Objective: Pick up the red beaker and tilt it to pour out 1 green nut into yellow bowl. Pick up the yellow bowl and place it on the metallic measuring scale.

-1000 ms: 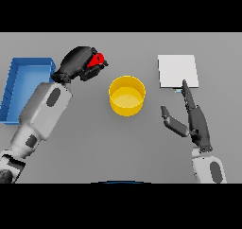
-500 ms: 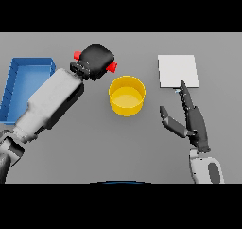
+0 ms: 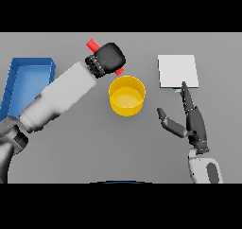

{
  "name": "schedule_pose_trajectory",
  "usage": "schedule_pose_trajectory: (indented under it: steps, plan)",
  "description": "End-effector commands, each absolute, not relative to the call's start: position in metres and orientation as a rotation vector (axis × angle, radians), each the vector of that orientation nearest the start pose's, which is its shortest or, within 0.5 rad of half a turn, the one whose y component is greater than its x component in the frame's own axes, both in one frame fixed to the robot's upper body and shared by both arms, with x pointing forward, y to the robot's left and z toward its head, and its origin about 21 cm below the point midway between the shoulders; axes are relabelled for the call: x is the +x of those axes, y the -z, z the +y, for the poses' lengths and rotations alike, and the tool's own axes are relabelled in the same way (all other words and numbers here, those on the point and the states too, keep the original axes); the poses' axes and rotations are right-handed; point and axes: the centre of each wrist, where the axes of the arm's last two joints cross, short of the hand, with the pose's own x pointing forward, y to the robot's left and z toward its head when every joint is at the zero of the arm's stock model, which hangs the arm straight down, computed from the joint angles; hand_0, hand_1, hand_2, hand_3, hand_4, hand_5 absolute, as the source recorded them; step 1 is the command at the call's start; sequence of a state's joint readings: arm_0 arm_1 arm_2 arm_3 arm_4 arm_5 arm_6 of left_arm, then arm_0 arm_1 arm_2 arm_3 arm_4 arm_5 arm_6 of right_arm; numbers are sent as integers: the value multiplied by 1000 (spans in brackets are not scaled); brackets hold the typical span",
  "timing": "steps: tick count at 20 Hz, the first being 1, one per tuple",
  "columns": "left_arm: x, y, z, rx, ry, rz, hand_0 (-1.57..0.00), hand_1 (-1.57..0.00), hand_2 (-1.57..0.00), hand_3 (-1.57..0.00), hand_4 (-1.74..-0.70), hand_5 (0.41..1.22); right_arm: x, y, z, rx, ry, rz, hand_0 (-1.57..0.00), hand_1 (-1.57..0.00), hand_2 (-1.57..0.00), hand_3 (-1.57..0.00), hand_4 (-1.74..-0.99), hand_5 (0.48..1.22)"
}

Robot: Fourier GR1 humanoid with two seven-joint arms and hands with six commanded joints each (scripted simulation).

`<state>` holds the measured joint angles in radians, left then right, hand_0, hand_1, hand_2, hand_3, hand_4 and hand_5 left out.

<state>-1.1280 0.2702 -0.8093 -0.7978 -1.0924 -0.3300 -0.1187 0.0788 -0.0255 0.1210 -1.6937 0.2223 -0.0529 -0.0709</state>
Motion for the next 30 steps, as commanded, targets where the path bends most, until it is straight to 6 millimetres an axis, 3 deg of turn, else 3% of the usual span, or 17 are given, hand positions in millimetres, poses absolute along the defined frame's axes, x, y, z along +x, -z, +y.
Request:
schedule_pose_trajectory:
  steps: [1,8,14,16,19,23,28,30]
  plan:
    - [416,-126,68,-1246,-2910,1378,-1571,-1571,-1571,-1525,-1733,1220,227,-12,-211,-155,-219,-1712,1,1,1,1,-1193,578]
    - [414,-124,56,-1259,-2760,1042,-1571,-1571,-1571,-1561,-1737,1221,226,-14,-215,-147,-214,-1719,1,1,1,1,-1135,567]
    - [412,-120,42,-1264,-2631,845,-1571,-1571,-1571,-1568,-1732,1221,227,-12,-214,-154,-221,-1729,1,1,1,1,-1135,580]
    - [412,-129,36,-1274,-2569,795,-1571,-1571,-1571,-1569,-1733,1221,228,-12,-211,-159,-217,-1730,1,1,1,1,-1130,577]
    - [411,-153,22,-1284,-2474,734,-1571,-1571,-1571,-1570,-1732,1221,228,-13,-213,-180,-214,-1729,1,1,1,1,-1138,572]
    - [432,-232,20,-1459,-2393,721,-1571,-1571,-1571,-1571,-1727,1221,230,-13,-209,-176,-230,-1740,1,1,1,1,-1133,557]
    - [458,-314,64,-1813,-2415,1013,-1571,-1571,-1571,-1571,-1725,1221,232,-11,-205,-112,-227,-1746,1,1,1,1,-1105,559]
    - [468,-342,97,-1986,-2512,1327,-1571,-1571,-1571,-1523,-1731,1221,235,-13,-208,-118,-236,-1752,1,1,1,1,-1102,572]
